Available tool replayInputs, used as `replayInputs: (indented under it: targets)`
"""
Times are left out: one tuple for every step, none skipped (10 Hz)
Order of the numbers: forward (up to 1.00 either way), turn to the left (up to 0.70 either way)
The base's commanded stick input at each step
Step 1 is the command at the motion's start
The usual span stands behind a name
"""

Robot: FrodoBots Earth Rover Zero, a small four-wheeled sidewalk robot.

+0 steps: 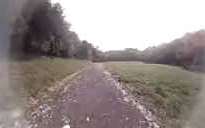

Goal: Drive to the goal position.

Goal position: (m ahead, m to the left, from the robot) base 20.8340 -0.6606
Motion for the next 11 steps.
replayInputs:
  targets:
    - [0.85,0.00]
    - [0.85,0.00]
    - [0.85,0.00]
    - [0.85,0.00]
    - [0.85,0.00]
    - [0.85,0.00]
    - [0.85,0.00]
    - [0.85,0.00]
    - [0.85,0.00]
    - [0.37,0.00]
    - [0.00,0.00]
